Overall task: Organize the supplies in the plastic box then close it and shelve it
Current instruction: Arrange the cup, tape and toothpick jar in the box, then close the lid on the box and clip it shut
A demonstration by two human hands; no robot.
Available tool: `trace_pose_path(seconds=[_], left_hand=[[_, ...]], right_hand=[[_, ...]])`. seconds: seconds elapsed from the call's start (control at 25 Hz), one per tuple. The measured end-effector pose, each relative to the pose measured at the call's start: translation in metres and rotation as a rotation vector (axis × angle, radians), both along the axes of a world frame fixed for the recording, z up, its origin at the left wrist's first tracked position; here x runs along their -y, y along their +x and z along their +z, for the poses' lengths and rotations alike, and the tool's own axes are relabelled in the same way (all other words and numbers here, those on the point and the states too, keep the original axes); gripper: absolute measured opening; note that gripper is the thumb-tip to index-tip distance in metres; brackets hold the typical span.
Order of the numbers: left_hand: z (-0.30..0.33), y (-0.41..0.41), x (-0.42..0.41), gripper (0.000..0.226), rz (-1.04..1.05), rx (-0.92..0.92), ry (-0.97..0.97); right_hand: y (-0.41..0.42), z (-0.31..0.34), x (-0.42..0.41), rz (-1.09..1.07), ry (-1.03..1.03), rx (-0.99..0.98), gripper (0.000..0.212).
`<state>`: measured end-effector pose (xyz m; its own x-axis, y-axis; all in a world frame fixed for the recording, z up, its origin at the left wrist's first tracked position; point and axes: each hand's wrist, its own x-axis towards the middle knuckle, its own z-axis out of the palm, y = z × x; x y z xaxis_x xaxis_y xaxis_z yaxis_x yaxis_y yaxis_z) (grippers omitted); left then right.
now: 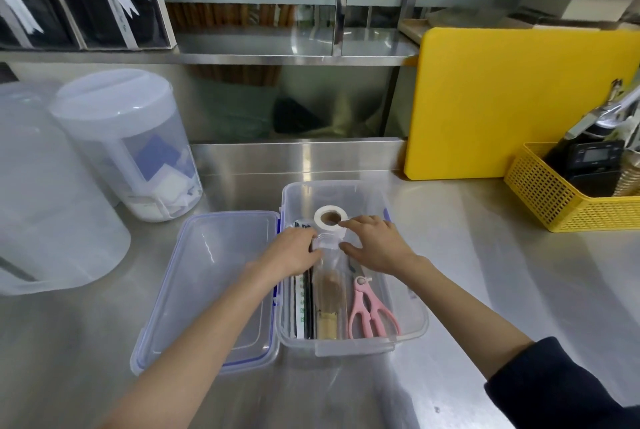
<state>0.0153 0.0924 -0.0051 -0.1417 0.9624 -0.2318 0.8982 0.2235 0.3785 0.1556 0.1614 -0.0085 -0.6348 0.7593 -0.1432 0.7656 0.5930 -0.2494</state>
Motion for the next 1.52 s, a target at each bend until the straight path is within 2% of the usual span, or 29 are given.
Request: trace_pose_path(seconds=[0.32,0.64,0.96,1.12,1.36,1.52], left_hand=[[0.021,-0.033,0.031,0.044,0.076,-0.051,0.069],[0.014,-0.091,0.068,0.046,0.225,-0.087,-0.002],[-0.005,-0.131,0.104,0.048,0.327,-0.031,-0.071],[-0.022,-0.143,0.112,0.05,0.356,-0.007,-0.134],[-0.053,-0.154,0.12,0.053,0.387,0.003,-0.234],[-0.074,-0.16,0.125,0.051,0.452,0.012,-0.293]], right_hand=[[-0.018,0.019,0.026,0.048,0.004,0.0,0.048],[-0.077,0.027,0.056,0.125,-0.022,-0.046,0.049],[-0.136,0.002,0.102,0.074,-0.282,-0.181,0.052],[-0.151,-0.023,0.117,-0.012,-0.375,-0.083,0.052],[-0.156,-0.051,0.13,-0.159,-0.446,0.152,0.066],[-0.154,-0.062,0.127,-0.262,-0.548,0.174,0.072]])
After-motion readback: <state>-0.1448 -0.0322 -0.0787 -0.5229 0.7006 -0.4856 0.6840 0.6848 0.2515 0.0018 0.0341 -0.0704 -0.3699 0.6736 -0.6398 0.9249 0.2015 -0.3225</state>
